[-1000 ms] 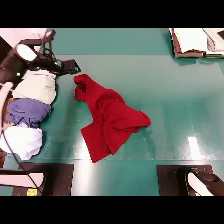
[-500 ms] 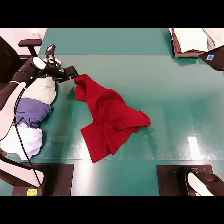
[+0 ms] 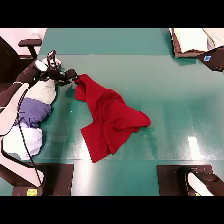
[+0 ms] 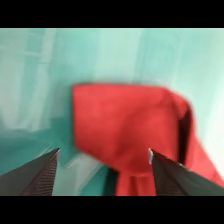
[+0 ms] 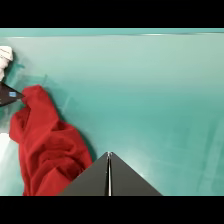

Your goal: Fold the shirts.

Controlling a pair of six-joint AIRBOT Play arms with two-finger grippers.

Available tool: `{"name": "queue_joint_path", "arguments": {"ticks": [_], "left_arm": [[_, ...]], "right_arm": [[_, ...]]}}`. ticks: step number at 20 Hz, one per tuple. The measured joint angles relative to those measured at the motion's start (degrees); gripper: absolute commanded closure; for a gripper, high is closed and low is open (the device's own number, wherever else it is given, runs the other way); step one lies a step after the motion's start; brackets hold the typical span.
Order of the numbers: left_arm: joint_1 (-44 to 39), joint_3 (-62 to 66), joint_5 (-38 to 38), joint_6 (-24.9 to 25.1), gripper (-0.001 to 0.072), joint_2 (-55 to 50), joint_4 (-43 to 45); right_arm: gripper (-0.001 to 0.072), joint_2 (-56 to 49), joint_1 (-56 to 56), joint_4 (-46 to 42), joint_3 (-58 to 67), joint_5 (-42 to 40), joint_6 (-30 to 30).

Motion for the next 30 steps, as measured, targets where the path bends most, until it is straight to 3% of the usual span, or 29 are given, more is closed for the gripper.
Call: {"name": "queue_joint_path", "arguments": {"ticks": [4, 8, 13, 17, 18, 19, 20, 24, 30], "left_arm": [[-0.66, 0.0, 2.34, 2.01, 0.0047, -0.7, -3.28], [-2.03, 0.09, 4.13, 3.39, 0.0666, -1.29, -4.59], [-0.46, 6.56, 1.09, 3.82, 0.0684, -1.25, -5.09], [2.23, 14.91, -3.63, 5.44, 0.0684, 2.54, -4.7], [2.78, 16.33, -4.15, 6.1, 0.0684, 3.96, -4.63], [3.26, 17.51, -4.76, 6.97, 0.0684, 5.66, -4.48], [3.54, 18.36, -5.27, 7.78, 0.0683, 7.37, -4.24], [4.04, 19.8, -8.33, 9.46, 0.0684, 11.63, -3.02], [4.26, 20.15, -12.96, 10.05, 0.0684, 13.16, 0.04]], "right_arm": [[0.0695, 0.0, 0.98, 0.57, -0.04, -0.39, 0.0], [0.0695, 0.0, 2.75, 0.76, -0.04, -0.79, 0.02], [0.0695, 0.0, 3.72, -0.37, -0.11, 1.75, 0.28], [0.0694, 0.7, 5.86, -4.42, -4.81, 6.6, 4.61], [0.0614, 1.01, 6.97, -4.85, -7.52, 7.06, 5.79], [0.0319, 1.16, 8.57, -5.31, -10.75, 7.45, 7.08], [0.0189, 1.18, 10.51, -5.49, -14.25, 7.43, 8.48], [0.021, -2.8, 21.29, 0.94, -28.81, 1.29, 11.89], [0.0211, -18.18, 37.9, 17.53, -35.41, -15.91, 7.8]]}}
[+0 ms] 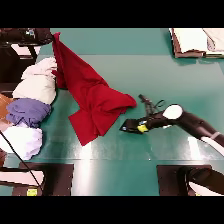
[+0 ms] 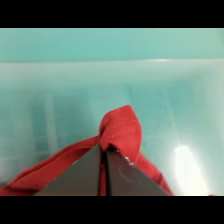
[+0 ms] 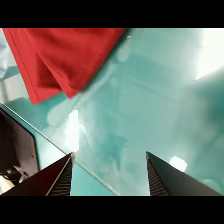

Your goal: Fold the shirts.

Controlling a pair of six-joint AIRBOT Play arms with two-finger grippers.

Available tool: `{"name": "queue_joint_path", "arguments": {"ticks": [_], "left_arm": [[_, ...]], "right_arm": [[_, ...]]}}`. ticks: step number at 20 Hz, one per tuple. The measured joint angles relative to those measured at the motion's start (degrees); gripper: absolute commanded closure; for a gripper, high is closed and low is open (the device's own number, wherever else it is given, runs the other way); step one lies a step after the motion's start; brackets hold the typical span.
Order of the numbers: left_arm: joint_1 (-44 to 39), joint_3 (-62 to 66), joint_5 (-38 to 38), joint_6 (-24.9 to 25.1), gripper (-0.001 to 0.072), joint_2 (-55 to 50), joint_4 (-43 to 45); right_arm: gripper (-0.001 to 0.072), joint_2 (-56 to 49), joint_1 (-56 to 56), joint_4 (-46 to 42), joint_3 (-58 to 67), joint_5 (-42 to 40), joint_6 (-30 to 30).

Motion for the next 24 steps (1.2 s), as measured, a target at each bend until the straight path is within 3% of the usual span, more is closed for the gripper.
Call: {"name": "queue_joint_path", "arguments": {"ticks": [4, 8, 10, 12, 17, 24], "left_arm": [[0.0, 0.02, -1.4, -0.02, 0.0683, 0.22, 1.81], [0.0, 0.02, -1.84, -0.02, 0.0683, 0.24, 2.58], [0.0, 0.02, -1.9, 0.0, 0.0684, 0.24, 2.73], [0.0, 0.04, -2.03, -0.02, 0.0684, 0.24, 2.78], [0.0, 0.31, -2.05, -0.22, 0.0684, 2.12, 2.82], [0.0, 0.42, 3.02, -0.55, 0.0684, 20.24, 2.64]], "right_arm": [[0.0214, -10.51, 5.73, 5.14, 6.29, -5.4, -1.99], [0.0273, -19.58, 8.98, 6.88, 14.6, -6.32, -2.64], [0.0425, -22.99, 10.34, 7.3, 18.32, -5.88, -2.8], [0.0699, -25.24, 11.45, 6.67, 21.24, -5.73, -2.93], [0.0697, -23.82, 11.69, 1.97, 25.46, -5.53, -2.32], [0.0696, -2.4, -2.99, -25.14, 33.14, 6.19, 6.03]]}}
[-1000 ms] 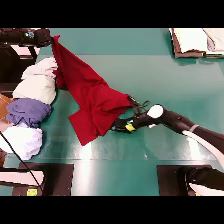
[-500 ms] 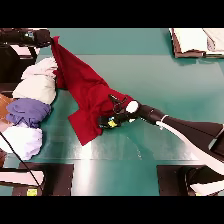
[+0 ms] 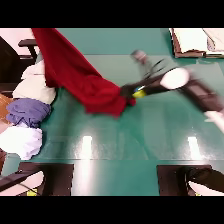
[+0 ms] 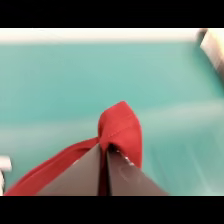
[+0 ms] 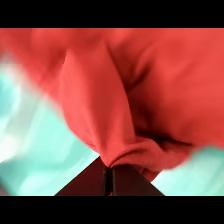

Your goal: Fold the shirts.

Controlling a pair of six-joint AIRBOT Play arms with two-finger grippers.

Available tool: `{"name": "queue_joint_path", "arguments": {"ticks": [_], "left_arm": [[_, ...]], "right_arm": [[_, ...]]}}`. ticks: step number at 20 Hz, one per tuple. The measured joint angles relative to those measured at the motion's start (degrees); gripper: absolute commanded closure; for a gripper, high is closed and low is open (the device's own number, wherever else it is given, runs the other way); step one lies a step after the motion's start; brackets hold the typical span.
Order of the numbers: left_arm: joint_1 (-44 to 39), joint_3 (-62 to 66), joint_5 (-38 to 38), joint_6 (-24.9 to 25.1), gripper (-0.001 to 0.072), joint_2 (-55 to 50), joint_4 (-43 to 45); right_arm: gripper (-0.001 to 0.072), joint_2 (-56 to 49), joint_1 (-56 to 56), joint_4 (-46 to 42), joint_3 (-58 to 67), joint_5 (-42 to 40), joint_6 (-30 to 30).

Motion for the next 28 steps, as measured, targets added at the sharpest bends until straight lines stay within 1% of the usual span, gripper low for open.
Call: {"name": "queue_joint_path", "arguments": {"ticks": [3, 6, 9, 12, 15, 18, 20, 23, 24, 26, 28], "left_arm": [[0.0, 0.04, 1.7, -0.04, 0.0684, 10.71, -0.09], [0.0, 0.04, 2.43, -1.46, 0.0684, 20.09, -0.24], [0.0, 0.04, 3.34, -4.22, 0.0685, 27.85, -0.46], [0.0, 0.39, 4.0, -7.3, 0.0684, 32.76, -0.87], [-0.02, 1.31, 1.42, -9.92, 0.0685, 34.75, -1.22], [0.0, 0.85, -3.8, -11.54, 0.0685, 34.56, -0.98], [0.0, -1.64, -9.92, -12.61, 0.0684, 32.98, -0.81], [0.0, -10.21, -18.43, -13.42, 0.0684, 29.07, -0.28], [0.0, -13.97, -19.56, -13.44, 0.0684, 27.47, 0.07], [0.0, -22.16, -18.82, -13.46, 0.0684, 23.69, 0.98], [0.0, -28.35, -14.36, -13.44, 0.0684, 19.19, 1.75]], "right_arm": [[0.0697, 12.09, -10.58, -7.39, 6.49, 6.45, 0.81], [0.0697, 22.27, -21.16, -10.38, 14.14, 10.73, -1.14], [0.0697, 28.63, -31.43, -11.65, 22.18, 13.94, -3.65], [0.0697, 30.91, -41.11, -11.96, 30.93, 17.51, -6.23], [0.0698, 28.41, -47.56, -10.84, 39.87, 22.34, -7.76], [0.0698, 23.26, -49.37, -5.66, 45.4, 26.51, -8.46], [0.0698, 19.54, -48.17, -2.47, 44.28, 28.55, -8.46], [0.0698, 13.44, -44.39, -1.31, 38.27, 31.32, -7.93], [0.0698, 11.08, -42.95, -1.84, 36.06, 32.17, -7.74], [0.0698, 5.95, -40.33, -2.91, 32.33, 33.03, -7.56], [0.0698, 0.31, -38.38, -4.15, 29.55, 33.03, -7.54]]}}
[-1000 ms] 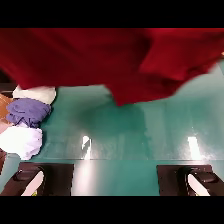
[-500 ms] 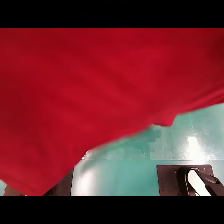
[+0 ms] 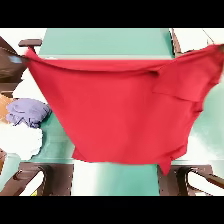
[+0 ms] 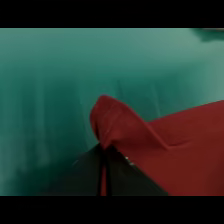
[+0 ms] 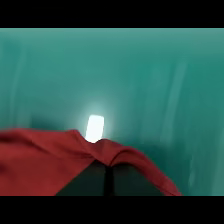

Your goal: Fold the shirts.

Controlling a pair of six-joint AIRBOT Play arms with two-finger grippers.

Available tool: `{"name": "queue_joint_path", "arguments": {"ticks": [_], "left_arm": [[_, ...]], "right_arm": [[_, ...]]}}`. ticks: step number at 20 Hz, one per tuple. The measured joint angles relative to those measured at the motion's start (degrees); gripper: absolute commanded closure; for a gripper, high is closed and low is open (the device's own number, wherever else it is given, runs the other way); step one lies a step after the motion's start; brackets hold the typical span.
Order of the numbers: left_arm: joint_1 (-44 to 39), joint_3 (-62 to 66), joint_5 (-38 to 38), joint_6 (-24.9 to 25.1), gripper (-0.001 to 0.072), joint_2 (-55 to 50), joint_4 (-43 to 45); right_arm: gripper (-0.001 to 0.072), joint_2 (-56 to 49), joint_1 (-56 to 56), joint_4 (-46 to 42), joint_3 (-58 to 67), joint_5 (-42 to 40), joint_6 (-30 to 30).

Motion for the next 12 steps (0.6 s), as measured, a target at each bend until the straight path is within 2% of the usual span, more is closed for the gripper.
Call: {"name": "queue_joint_path", "arguments": {"ticks": [3, 8, 12], "left_arm": [[-0.04, -4.83, 9.46, 2.08, 0.0685, -8.81, 0.28], [-0.07, -6.45, 25.55, 7.43, 0.0684, -23.43, -2.03], [-0.09, -6.64, 33.16, 13.11, 0.0684, -30.88, -8.02]], "right_arm": [[0.0698, -8.24, 1.49, -0.63, -2.21, -3.82, -0.02], [0.0698, -18.97, 1.31, -0.61, -3.19, -15.45, -1.97], [0.0698, -23.5, 0.83, -0.48, -3.39, -23.02, -4.83]]}}
